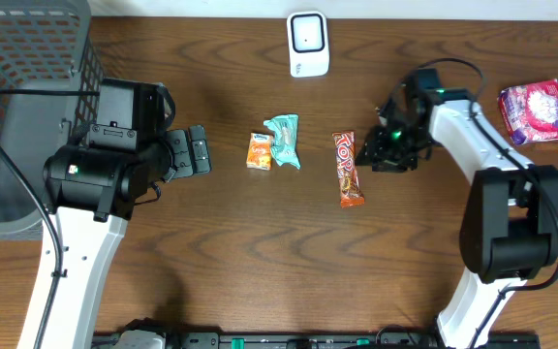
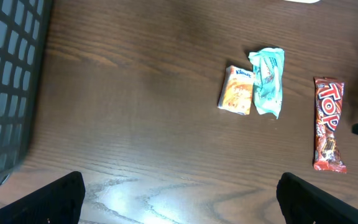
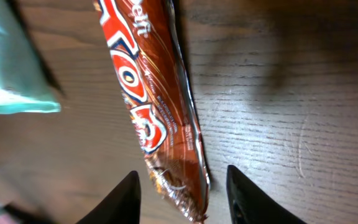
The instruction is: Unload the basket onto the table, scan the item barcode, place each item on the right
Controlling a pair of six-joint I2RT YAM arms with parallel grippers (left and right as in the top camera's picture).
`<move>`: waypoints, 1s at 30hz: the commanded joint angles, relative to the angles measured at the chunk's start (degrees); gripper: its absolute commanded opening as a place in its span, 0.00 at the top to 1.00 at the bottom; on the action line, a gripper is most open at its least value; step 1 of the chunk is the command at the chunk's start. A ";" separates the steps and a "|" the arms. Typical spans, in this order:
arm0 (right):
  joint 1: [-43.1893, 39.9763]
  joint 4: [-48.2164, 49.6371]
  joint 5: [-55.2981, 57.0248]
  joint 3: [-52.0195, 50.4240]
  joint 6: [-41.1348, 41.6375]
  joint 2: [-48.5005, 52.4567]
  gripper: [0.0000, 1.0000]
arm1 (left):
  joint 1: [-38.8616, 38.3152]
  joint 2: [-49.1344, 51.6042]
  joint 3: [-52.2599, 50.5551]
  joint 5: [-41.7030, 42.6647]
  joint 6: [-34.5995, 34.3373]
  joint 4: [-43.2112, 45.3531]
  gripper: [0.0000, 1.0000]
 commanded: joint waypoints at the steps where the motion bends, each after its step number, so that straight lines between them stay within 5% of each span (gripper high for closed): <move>1: 3.43 -0.02 10.32 1.18 1.14 -0.68 0.58 | 0.07 0.11 -0.09 -0.74 0.31 -0.13 0.02; 30: 14.53 4.35 28.28 3.21 5.33 -0.31 0.59 | 0.07 0.11 -0.09 -0.74 0.31 -0.13 0.02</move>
